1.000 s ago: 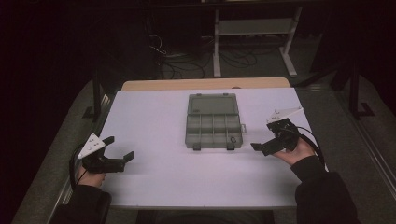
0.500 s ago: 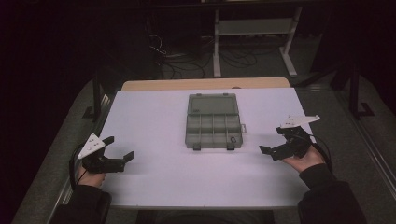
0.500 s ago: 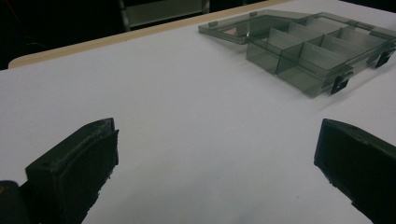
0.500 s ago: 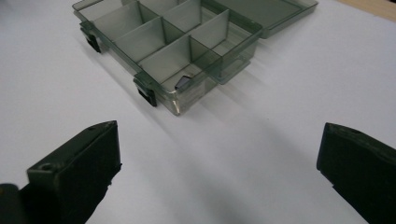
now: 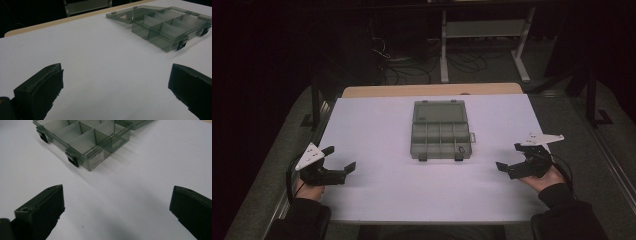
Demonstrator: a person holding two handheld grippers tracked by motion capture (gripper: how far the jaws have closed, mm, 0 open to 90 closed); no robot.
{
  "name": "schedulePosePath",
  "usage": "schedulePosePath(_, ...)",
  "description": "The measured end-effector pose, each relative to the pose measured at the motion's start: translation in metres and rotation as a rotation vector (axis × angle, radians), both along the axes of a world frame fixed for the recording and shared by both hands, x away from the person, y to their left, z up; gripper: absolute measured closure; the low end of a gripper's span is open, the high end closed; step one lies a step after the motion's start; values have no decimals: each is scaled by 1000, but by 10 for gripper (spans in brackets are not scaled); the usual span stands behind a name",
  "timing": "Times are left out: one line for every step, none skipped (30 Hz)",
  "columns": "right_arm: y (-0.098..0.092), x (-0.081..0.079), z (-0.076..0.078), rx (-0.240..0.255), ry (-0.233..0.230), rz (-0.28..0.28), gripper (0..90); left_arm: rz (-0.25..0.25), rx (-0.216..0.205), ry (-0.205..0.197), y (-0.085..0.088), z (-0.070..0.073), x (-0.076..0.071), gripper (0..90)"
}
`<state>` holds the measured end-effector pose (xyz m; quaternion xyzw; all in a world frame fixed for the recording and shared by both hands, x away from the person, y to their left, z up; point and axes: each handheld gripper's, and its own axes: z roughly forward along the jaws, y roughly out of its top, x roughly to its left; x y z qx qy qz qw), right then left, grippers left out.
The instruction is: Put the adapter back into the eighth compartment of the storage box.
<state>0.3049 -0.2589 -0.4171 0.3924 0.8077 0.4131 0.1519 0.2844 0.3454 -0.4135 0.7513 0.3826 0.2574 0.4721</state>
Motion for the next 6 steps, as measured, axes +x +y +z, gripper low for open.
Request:
schedulePosePath(0, -1, -2, -6, -3, -1, 0, -1, 0, 0, 0, 0, 0, 0)
schedulePosePath(0, -2, -4, -11, 2, -5, 0, -2, 1, 0, 0, 0, 0, 0)
schedulePosePath(1, -2, -5, -12, 4, -6, 0, -2, 1, 0, 0, 0, 0, 0)
schedulePosePath(1, -2, -5, -12, 4, -6, 0, -2, 1, 0, 0, 0, 0, 0)
schedulePosePath(1, -2, -5, -15, 5, -4, 0, -4, 3, -2, 0, 0, 0, 0)
schedulePosePath(2, -3, -5, -16, -2, -8, 0, -4, 2, -2, 0, 0, 0, 0)
